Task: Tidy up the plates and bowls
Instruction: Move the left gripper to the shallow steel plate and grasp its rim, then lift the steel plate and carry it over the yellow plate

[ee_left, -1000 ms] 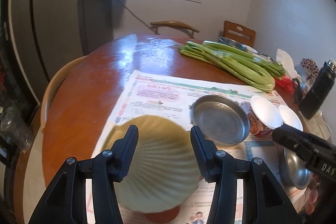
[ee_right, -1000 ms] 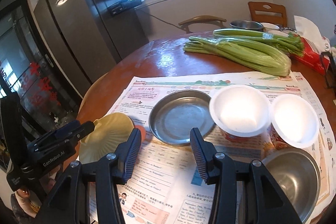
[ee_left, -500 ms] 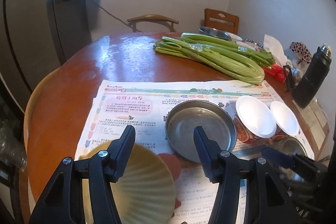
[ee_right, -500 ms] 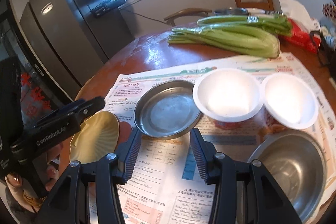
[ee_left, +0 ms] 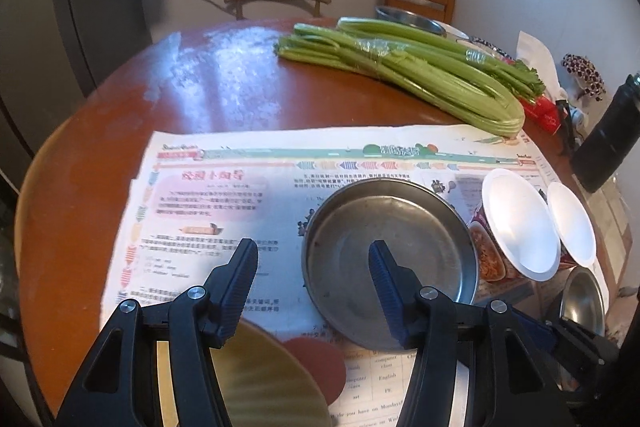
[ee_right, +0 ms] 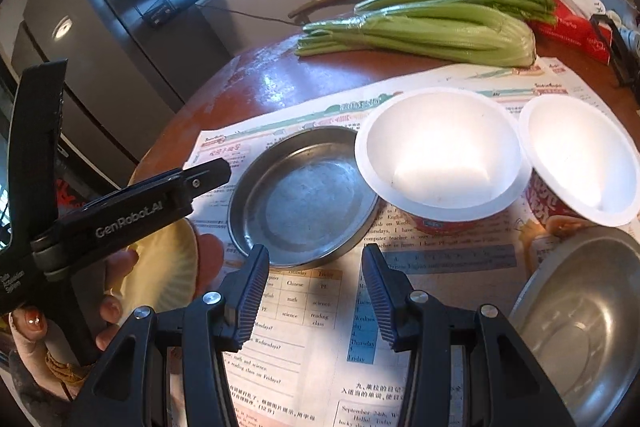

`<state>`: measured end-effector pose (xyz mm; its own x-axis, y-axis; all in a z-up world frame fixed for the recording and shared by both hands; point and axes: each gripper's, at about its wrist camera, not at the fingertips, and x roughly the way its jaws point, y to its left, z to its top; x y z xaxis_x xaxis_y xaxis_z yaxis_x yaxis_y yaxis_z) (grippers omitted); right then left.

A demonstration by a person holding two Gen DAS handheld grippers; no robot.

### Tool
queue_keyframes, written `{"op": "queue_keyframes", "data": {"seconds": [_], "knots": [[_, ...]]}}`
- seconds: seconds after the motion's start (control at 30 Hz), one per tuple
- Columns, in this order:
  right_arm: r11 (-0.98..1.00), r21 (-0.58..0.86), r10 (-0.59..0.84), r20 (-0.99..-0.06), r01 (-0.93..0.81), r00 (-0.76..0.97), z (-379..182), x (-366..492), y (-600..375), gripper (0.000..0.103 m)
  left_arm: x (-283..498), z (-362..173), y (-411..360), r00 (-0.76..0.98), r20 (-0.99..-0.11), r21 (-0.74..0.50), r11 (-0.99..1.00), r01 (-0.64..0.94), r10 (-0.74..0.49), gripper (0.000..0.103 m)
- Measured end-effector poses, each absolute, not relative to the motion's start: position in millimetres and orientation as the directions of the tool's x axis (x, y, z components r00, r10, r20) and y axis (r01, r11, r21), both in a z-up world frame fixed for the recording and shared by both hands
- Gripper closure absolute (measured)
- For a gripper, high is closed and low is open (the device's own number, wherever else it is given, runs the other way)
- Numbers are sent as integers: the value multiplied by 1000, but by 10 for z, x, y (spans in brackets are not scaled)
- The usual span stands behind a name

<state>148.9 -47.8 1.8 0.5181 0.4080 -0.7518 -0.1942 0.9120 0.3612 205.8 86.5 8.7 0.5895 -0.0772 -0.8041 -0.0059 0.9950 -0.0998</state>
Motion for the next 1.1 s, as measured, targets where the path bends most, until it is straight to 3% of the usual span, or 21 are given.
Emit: {"op": "queue_keyframes", "data": {"seconds": [0.33, 0.47, 0.67, 1.1], "knots": [[920, 350, 391, -775, -178, 496, -125, 1645, -386, 55, 2195, -124, 859, 549, -832, -108, 994, -9, -86, 44], [919, 349, 393, -780, -183, 487, -169, 1680, -341, 55, 2228, -198, 855, 529, -842, -128, 992, -5, -106, 58], [925, 331, 379, -784, -186, 491, -206, 1714, -302, 55, 2266, -269, 853, 509, -851, -144, 990, 7, -127, 71], [927, 300, 375, -763, -226, 526, -101, 1660, -258, 53, 2190, -172, 842, 541, -834, -122, 992, 16, -111, 71]]}}
